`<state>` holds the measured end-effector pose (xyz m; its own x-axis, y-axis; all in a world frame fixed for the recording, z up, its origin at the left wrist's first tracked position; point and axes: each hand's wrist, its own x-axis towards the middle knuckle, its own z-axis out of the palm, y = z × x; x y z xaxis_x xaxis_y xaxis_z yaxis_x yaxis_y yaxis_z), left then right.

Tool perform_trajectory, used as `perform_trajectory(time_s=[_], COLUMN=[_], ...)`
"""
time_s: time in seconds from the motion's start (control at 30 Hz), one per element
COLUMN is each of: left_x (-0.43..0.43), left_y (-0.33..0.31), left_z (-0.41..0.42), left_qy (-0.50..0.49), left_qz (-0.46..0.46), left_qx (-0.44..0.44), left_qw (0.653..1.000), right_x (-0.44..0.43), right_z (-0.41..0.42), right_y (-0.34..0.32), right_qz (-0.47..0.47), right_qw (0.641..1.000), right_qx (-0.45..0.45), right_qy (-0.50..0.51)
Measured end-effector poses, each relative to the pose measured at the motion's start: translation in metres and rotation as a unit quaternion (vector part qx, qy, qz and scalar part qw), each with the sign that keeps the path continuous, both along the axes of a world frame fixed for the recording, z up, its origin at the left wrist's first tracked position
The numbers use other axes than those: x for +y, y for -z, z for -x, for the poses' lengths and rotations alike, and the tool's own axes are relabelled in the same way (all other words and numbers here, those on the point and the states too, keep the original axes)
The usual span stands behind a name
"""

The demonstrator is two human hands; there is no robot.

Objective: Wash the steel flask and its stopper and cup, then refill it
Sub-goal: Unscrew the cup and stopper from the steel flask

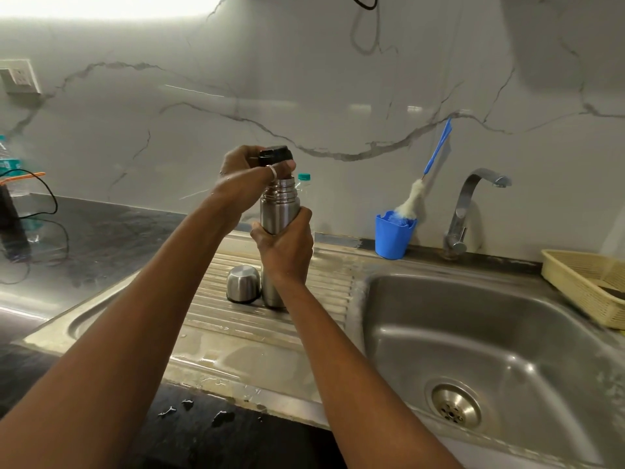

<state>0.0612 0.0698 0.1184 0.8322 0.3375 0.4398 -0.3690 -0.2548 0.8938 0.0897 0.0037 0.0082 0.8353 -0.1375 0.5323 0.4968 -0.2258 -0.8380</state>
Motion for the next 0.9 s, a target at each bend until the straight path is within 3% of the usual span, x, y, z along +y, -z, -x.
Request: perform_trajectory(time_s=[0.2,0.47,0.67,0.9], left_x=[0.008,0.021,0.014,-0.006], left_y=[0.005,0.021,0.068,0.128], left_z=[0.003,0.009,0.002,0.009], left_qy=[-0.028,-0.079,-0.104,-0.107], left_qz=[0.076,0.055,-0.12,-0.267], left_qx=[-0.043,-0.028,0.117,0.146], left_qw=[0.996,0.995,0.98,0.946], right_x=[-0.005,-0.035,-0.079,-0.122], right_z=[-0.002,-0.008,-0.013,-0.009], right_y=[-0.005,-0.019,-0.032,-0.031], right_qz=[0.006,-0.011,-0.006,0.009], right_qw=[1.0,1.0,0.999,0.999], right_qx=[0.013,0.027,0.019,0.031], right_qy=[-0.016,-0.005,0.029,0.039])
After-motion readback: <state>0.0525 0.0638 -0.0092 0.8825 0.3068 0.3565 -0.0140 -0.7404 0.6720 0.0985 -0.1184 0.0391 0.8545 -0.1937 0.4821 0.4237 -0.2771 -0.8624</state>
